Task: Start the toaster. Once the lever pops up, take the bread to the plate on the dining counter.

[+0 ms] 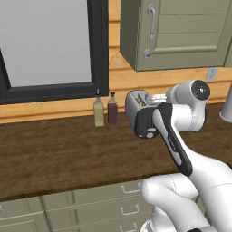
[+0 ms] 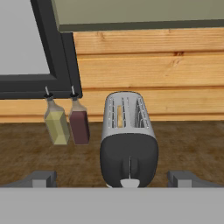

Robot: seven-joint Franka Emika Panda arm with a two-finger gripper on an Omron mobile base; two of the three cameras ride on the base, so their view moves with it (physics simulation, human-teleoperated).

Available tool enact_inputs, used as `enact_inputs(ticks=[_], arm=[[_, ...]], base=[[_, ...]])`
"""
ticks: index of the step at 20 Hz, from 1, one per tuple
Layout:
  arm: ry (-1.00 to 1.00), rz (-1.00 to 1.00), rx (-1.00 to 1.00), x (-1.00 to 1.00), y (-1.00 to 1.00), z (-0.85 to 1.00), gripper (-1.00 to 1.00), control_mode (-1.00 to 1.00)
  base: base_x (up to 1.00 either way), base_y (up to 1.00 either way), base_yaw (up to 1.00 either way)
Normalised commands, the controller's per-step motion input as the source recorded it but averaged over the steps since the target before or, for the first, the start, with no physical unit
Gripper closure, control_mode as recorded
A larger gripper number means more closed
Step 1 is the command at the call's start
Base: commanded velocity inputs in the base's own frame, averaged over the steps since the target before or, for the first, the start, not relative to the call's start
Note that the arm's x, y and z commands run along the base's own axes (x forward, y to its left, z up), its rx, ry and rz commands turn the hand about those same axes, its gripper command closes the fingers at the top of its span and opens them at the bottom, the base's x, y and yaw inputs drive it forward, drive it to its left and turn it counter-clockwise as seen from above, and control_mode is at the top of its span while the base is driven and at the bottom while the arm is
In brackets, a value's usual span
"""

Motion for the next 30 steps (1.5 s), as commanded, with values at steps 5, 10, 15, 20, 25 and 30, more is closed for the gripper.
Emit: enact_inputs(ticks=[5,10,15,20,25,30], arm=[[0.00,0.00,0.00,0.00,0.00,0.00,-1.00,-1.00],[0.00,0.00,0.00,0.00,0.00,0.00,-1.00,-1.00],[0.00,0.00,0.00,0.00,0.00,0.00,-1.00,-1.00],[0.00,0.00,0.00,0.00,0.00,0.00,-1.00,-1.00],[0.00,0.00,0.00,0.00,0.00,0.00,-1.00,-1.00],[0.00,0.00,0.00,0.00,0.00,0.00,-1.00,-1.00]], base=[[0.00,0.00,0.00],[0.00,0.00,0.00],[0.00,0.00,0.00],[0.00,0.00,0.00],[0.00,0.00,0.00],[0.00,0.00,0.00]])
